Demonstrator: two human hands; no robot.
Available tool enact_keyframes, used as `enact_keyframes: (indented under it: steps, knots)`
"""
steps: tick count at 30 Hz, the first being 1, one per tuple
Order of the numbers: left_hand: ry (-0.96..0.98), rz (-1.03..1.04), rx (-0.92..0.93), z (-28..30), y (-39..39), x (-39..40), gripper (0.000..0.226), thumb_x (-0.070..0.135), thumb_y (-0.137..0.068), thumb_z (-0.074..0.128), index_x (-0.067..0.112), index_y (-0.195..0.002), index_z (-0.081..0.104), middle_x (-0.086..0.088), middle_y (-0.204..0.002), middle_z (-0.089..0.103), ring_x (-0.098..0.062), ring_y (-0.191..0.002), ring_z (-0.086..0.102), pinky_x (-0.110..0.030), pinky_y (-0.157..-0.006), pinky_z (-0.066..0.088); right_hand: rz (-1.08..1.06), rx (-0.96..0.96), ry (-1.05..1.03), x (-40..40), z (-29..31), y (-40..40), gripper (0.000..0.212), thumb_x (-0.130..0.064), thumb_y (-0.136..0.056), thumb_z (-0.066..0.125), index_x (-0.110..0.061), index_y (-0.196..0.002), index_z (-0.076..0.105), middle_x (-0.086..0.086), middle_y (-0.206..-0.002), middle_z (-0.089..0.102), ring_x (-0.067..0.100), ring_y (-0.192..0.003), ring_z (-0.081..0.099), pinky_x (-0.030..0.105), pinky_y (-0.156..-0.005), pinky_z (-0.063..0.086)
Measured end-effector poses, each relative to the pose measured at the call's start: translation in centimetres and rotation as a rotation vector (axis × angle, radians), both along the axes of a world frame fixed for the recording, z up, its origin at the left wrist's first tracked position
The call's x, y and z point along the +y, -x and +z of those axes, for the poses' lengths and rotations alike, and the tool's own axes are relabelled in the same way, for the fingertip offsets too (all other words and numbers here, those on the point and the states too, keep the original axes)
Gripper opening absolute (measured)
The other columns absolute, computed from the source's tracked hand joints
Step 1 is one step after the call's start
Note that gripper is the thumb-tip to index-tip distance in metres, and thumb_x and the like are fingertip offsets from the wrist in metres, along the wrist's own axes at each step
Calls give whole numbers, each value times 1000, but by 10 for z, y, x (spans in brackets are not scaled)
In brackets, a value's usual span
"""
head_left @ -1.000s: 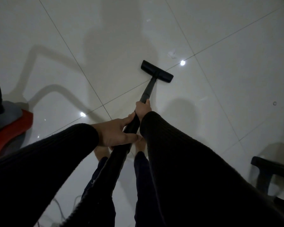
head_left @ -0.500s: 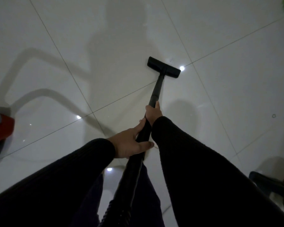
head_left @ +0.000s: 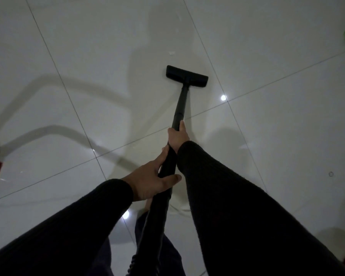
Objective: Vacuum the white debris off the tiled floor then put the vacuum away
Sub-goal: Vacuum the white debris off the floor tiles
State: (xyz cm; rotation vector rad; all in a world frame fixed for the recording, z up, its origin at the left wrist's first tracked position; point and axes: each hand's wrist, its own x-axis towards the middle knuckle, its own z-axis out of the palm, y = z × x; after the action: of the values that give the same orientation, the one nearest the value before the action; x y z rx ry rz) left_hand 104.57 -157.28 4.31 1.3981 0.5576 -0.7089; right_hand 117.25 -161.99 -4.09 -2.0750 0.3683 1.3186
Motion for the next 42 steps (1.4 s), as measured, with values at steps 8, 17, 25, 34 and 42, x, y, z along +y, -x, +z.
enact_keyframes:
  steps: [8, 17, 25, 34, 42]
  knots:
    - [-35, 79, -5, -19, -35, 35, 89, 37, -89, 57, 44, -145, -11, 6, -87, 64, -10, -73, 69, -24, -76, 56, 102, -37, 0, 48, -12, -43, 66, -32, -97, 38, -44, -151, 0, 13, -123, 58, 27, -86, 60, 45, -90, 52]
    - [6, 47, -28, -35, -99, 122, 91, 45, -87, 57, 47, -143, -15, -3, -103, 68, -15, -86, 70, -33, -88, 55, 143, -110, 6, 130, -17, -109, 67, -31, -97, 39, -39, -152, 2, 10, -132, 51, 26, -91, 58, 44, -92, 51]
    - [13, 47, -65, -34, -127, 182, 95, 53, -83, 56, 47, -143, -17, -7, -126, 61, -17, -93, 67, -36, -91, 54, 151, -96, 18, 190, -10, -139, 67, -30, -97, 38, -38, -153, 0, 10, -123, 55, 22, -83, 57, 42, -90, 50]
    - [42, 76, -97, -45, -168, 209, 92, 52, -85, 55, 48, -142, -18, -3, -134, 55, -16, -95, 66, -35, -92, 54, 172, -116, 28, 221, -18, -184, 67, -28, -98, 38, -38, -153, 0, 10, -120, 51, 21, -84, 56, 40, -89, 50]
    - [19, 121, -90, -59, -237, 227, 91, 48, -87, 55, 47, -142, -18, -5, -126, 61, -15, -90, 69, -33, -88, 55, 206, -128, 19, 245, -28, -254, 66, -29, -100, 38, -37, -153, -1, 12, -138, 46, 16, -77, 51, 36, -82, 46]
